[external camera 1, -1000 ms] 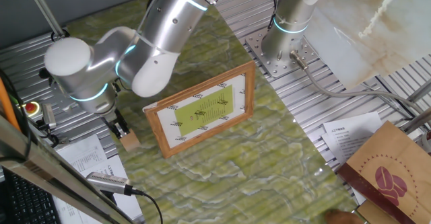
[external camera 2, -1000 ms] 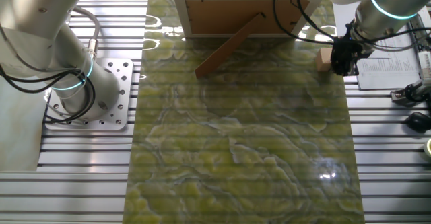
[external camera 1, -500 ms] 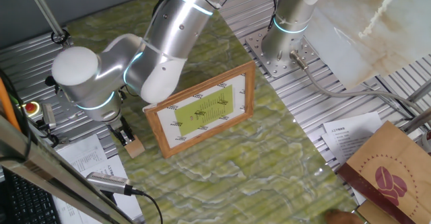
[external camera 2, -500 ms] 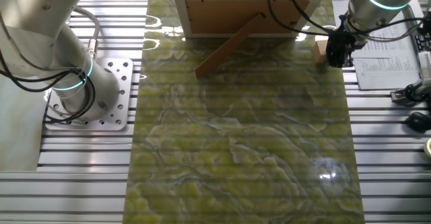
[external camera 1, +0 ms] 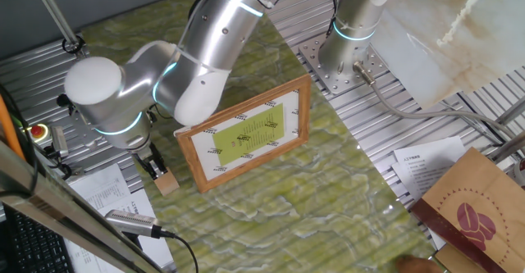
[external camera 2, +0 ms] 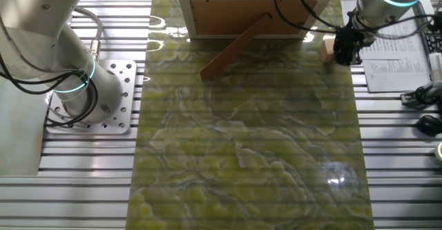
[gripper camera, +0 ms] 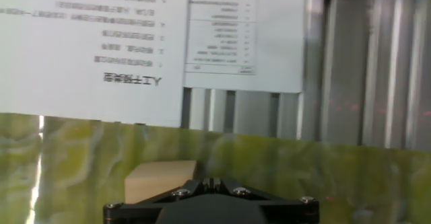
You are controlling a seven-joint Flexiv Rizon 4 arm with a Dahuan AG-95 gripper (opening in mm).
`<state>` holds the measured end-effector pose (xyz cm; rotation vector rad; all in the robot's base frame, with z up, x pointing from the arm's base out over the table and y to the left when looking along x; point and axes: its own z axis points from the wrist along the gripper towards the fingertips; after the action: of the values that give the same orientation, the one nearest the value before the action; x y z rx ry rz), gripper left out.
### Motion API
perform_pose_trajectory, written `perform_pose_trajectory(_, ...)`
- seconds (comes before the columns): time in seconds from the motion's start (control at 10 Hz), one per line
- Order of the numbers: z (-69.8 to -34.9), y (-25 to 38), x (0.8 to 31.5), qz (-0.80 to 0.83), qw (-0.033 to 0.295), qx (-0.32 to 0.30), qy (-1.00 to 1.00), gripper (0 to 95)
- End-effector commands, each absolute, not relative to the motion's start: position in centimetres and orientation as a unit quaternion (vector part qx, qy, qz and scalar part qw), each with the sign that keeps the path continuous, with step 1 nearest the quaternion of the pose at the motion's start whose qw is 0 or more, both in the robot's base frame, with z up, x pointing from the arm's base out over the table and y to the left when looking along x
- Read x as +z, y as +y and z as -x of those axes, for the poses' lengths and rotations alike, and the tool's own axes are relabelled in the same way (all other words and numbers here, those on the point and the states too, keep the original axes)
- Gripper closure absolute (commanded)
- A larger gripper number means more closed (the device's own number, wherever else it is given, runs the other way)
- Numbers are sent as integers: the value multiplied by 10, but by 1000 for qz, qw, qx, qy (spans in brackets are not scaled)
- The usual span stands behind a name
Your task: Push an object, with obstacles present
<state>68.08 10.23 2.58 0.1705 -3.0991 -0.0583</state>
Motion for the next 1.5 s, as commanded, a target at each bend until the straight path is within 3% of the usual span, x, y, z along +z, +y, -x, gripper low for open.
perform_pose_trajectory(0.1,-680,104,29,-57,15,-24,-998,950)
perform_pose_trajectory(1.5,-682,142,32,-46,11,-58,-997,950)
